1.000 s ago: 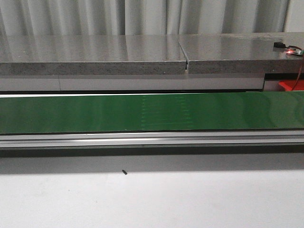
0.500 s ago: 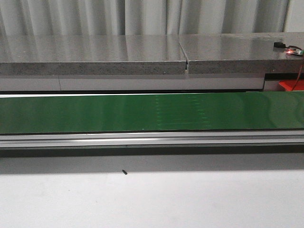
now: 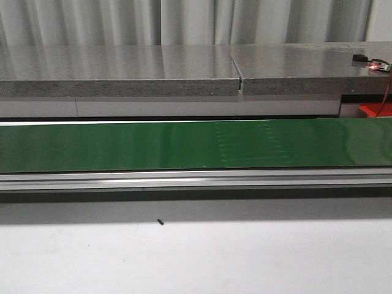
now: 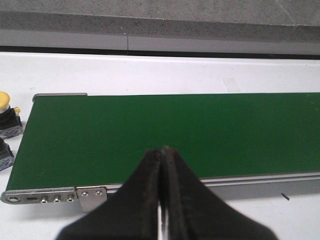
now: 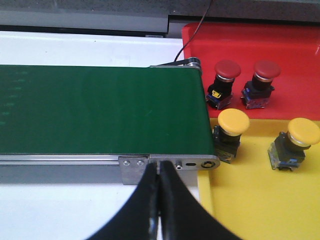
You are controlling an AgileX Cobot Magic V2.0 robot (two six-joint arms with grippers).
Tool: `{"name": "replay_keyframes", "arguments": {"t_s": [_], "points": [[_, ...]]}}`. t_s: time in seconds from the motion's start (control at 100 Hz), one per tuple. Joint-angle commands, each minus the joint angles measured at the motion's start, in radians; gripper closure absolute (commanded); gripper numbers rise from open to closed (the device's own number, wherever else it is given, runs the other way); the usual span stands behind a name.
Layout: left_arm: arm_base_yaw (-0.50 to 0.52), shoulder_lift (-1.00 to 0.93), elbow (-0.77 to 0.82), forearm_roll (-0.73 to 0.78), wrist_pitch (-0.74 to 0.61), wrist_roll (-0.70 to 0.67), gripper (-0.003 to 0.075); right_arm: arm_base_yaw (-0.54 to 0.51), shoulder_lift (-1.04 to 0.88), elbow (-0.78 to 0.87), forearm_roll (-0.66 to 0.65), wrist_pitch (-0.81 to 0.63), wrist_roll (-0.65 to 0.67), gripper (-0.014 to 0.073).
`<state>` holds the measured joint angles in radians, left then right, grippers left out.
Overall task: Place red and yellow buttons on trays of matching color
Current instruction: 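Move the left gripper over another red button on the table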
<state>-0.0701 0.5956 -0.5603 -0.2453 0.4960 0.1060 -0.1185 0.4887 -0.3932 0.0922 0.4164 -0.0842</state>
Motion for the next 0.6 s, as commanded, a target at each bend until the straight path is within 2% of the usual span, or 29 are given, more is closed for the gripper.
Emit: {"name": "replay_keyframes", "arguments": {"t_s": [0.0,0.1,0.48,0.53,0.59], "points": [[0.006,0.049,-0.028,-0.020,-0.136,-0.003,0.0741,0.000,0.000,-0.026,-0.006,-0.076,-0.004,0.0661],[0.042,0.103,-0.030,-0.029,-0.179,-0.003,0.0741,0.000,0.000,-0.026,-0.006,-0.076,-0.004,0.0661],[0.230,0.220,-0.092,-0.058,-0.168,-0.003,0.0738,0.000,0.000,-0.026,-0.006,-0.076,-0.004,0.0661],[0.252,0.226,-0.101,-0.058,-0.168,-0.003,0.0720,0.000,0.000,-0.026,-0.006,-0.076,-0.004,0.0661],[0.268,0.237,-0.114,-0.048,-0.170,-0.001,0.0649,0.000,0.000,-0.026,-0.006,-0.076,-0.004,0.0661]]}}
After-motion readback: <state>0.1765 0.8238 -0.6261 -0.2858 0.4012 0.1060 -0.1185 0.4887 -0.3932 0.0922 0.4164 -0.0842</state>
